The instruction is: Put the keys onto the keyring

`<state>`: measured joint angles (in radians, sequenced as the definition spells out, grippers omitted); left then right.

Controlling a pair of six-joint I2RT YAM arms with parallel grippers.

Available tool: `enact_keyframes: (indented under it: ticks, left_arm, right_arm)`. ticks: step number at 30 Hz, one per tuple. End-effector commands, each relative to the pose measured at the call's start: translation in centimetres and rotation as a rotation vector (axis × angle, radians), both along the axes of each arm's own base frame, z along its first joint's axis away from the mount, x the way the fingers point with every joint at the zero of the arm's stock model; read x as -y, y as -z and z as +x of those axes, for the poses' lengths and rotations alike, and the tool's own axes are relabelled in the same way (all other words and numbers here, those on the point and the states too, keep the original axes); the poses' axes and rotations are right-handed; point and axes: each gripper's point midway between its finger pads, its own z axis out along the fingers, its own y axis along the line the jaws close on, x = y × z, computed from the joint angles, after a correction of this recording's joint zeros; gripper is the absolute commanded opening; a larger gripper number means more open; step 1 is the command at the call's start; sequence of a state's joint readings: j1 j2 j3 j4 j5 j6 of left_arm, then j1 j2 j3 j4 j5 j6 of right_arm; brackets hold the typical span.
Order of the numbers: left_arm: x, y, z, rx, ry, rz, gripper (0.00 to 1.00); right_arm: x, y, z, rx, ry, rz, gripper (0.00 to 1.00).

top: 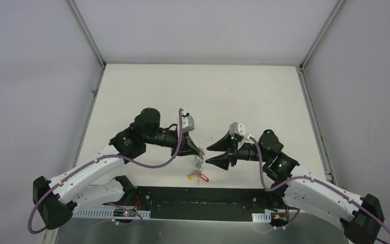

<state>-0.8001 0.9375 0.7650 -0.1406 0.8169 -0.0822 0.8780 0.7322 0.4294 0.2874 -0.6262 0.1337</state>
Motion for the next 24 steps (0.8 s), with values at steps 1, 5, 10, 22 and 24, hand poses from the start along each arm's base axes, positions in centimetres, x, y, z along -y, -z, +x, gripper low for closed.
enact_keyframes:
  ticks: [1, 5, 10, 22, 24]
  left_arm:
    - [-0.9, -1.5, 0.0, 0.103, -0.027, 0.105, 0.0]
    - [-0.9, -0.9, -0.6, 0.139, -0.008, 0.256, 0.0]
    - [-0.9, -0.2, -0.2, 0.179, -0.016, 0.451, 0.0]
    - [0.7, -2.3, -0.3, 0.207, -0.018, 0.554, 0.0]
    - [0.8, -2.1, -0.4, 0.208, -0.012, 0.561, 0.0]
  right_arm:
    - [0.0, -2.9, 0.6, 0.047, 0.041, 0.068, 0.55]
    - [-0.3, -3.3, 0.6, 0.039, 0.029, 0.065, 0.56]
    - [-0.6, -3.9, 0.6, 0.038, 0.015, 0.069, 0.54]
    - [-1.8, -3.0, -0.5, -0.015, -0.087, 0.078, 0.29]
    - [-1.9, -3.3, -0.4, -0.011, -0.09, 0.089, 0.29]
